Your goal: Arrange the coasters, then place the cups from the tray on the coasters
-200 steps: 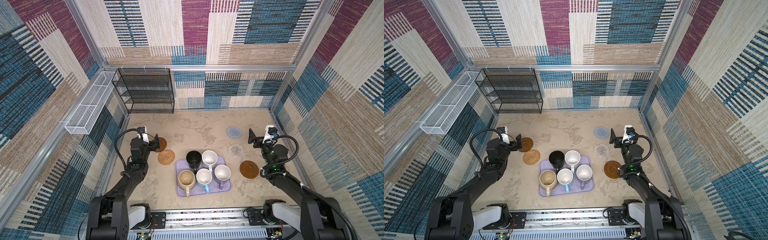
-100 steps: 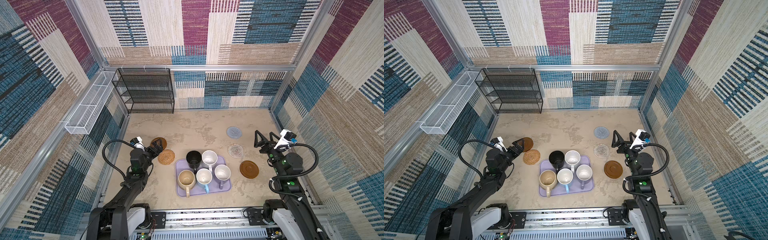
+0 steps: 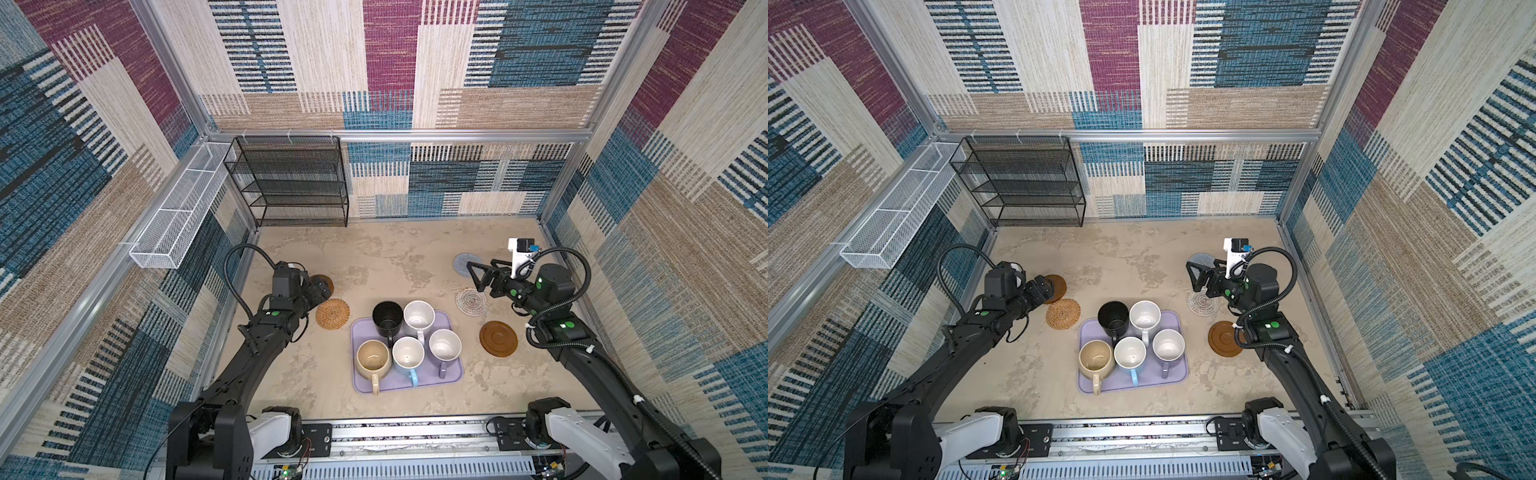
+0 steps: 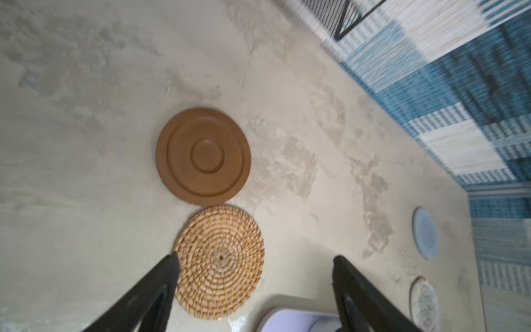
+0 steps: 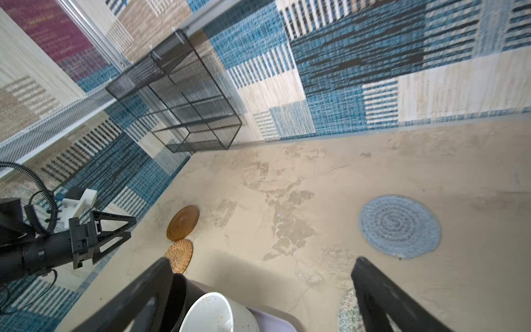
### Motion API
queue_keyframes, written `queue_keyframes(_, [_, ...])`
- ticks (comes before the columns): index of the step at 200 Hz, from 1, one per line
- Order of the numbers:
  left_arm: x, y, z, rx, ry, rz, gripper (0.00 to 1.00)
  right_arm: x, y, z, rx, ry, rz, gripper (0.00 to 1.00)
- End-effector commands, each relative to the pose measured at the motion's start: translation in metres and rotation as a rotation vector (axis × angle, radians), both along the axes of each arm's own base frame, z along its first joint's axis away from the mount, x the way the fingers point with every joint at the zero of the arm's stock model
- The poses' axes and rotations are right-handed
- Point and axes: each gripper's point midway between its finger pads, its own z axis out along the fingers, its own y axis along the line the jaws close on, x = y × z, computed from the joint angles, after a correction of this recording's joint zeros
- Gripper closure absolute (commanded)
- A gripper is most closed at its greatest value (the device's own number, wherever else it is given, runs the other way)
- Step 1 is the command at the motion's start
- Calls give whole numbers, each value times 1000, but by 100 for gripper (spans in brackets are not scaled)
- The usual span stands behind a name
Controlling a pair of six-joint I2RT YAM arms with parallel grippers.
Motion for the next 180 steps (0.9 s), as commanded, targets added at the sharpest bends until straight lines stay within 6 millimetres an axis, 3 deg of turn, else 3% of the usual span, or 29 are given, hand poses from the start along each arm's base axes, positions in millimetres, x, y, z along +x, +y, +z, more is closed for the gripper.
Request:
queue_keyframes(1, [-3,3,-15,106,90,-24,16,4,20,-16,-108,41,50,0])
queue_keyframes(36, [19,-2,-28,145,155,-55,28,11,60,-35,-185,73,148,0])
queue_keyframes(80, [46,-2,-55,196,264,-77,30,22,102,-51,-225,95,237,1])
queue_keyframes(139, [60,-7,-83,227,342,-106,37,27,124,-80,-249,152,289,2])
queue_keyframes(180, [64,-10,-94,279,390,-134,41,28,128,-86,-260,161,293,2])
